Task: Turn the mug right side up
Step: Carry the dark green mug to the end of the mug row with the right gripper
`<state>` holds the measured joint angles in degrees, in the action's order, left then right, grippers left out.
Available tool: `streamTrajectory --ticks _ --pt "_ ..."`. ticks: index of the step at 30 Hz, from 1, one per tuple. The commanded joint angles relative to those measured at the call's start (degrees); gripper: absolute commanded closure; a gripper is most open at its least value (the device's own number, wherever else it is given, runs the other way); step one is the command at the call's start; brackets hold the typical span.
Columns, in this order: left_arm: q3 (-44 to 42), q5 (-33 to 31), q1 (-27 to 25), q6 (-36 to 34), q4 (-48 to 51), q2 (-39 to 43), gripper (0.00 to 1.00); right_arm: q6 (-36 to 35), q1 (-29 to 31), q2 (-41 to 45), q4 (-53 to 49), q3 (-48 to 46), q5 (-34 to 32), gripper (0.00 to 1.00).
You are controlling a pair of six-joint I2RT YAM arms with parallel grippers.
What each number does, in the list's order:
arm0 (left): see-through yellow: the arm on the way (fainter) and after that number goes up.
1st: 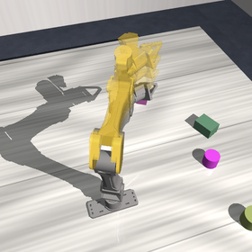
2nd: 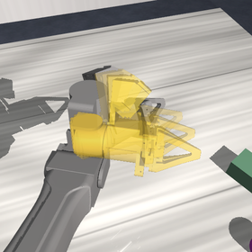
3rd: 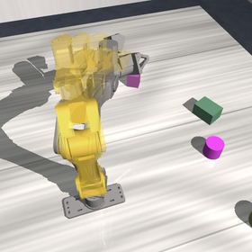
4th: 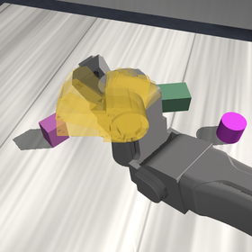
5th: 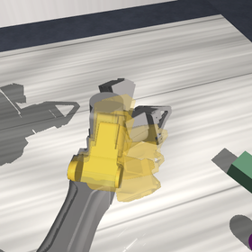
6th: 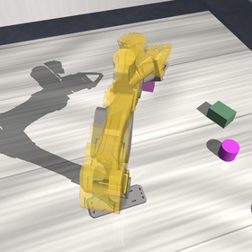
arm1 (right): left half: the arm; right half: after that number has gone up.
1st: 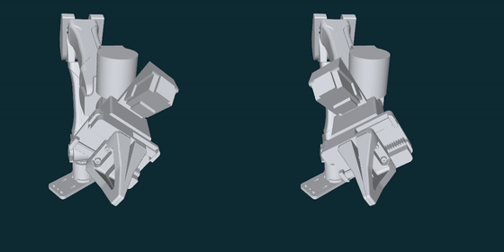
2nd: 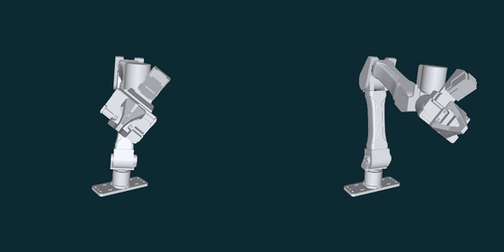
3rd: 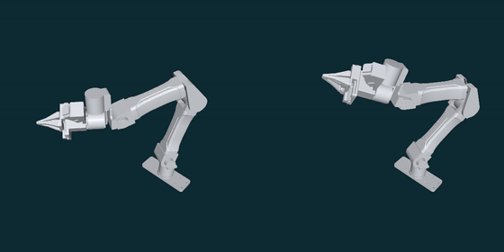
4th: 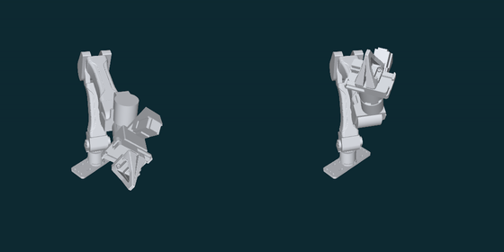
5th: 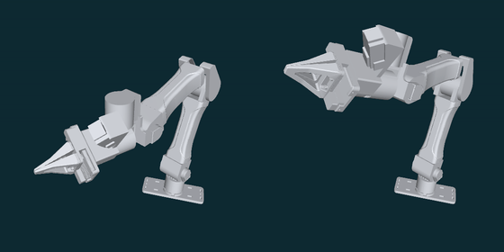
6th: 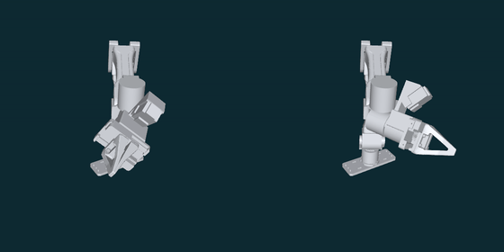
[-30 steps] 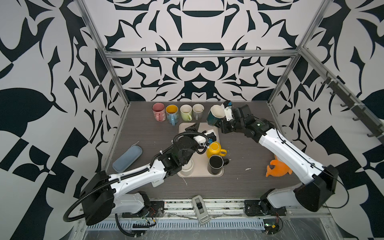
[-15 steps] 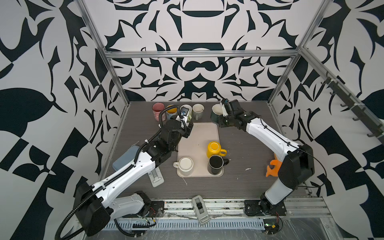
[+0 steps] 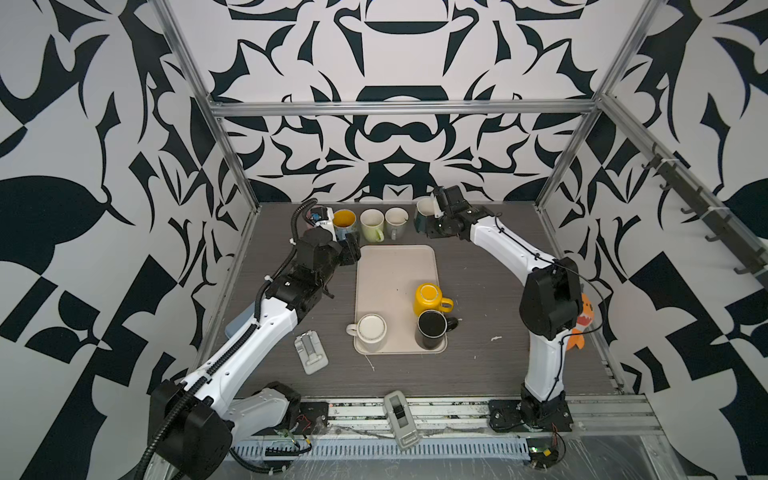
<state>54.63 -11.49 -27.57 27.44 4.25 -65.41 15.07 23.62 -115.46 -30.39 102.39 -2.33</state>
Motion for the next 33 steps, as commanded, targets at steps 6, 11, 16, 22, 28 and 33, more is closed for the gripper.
streamTrajectory --ticks 6,11,16,22,28,33 --pt "-2.1 5.4 1.9 5.8 0.6 1.6 0.33 0.3 -0.7 -3.4 3.8 9.2 1.3 1.0" --pt "-2.2 7.7 3.0 6.6 0.5 1.3 0.33 0.2 -0.8 -6.1 3.3 11.3 1.2 1.0" --pt "-2.2 8.8 3.4 6.9 0.1 0.8 0.33 1.0 -0.8 -8.6 2.8 13.4 1.2 1.0" --pt "-2.1 10.0 3.7 7.0 0.6 0.4 0.33 1.2 -0.9 -10.4 2.7 14.5 0.1 1.0" --pt "-2.3 10.9 3.7 7.0 0.3 0.3 0.33 1.2 -0.9 -11.4 2.7 14.5 -0.7 1.0" --pt "-2.4 11.4 3.7 6.8 0.2 0.2 0.33 1.3 -0.8 -11.8 2.9 14.5 -1.0 0.98"
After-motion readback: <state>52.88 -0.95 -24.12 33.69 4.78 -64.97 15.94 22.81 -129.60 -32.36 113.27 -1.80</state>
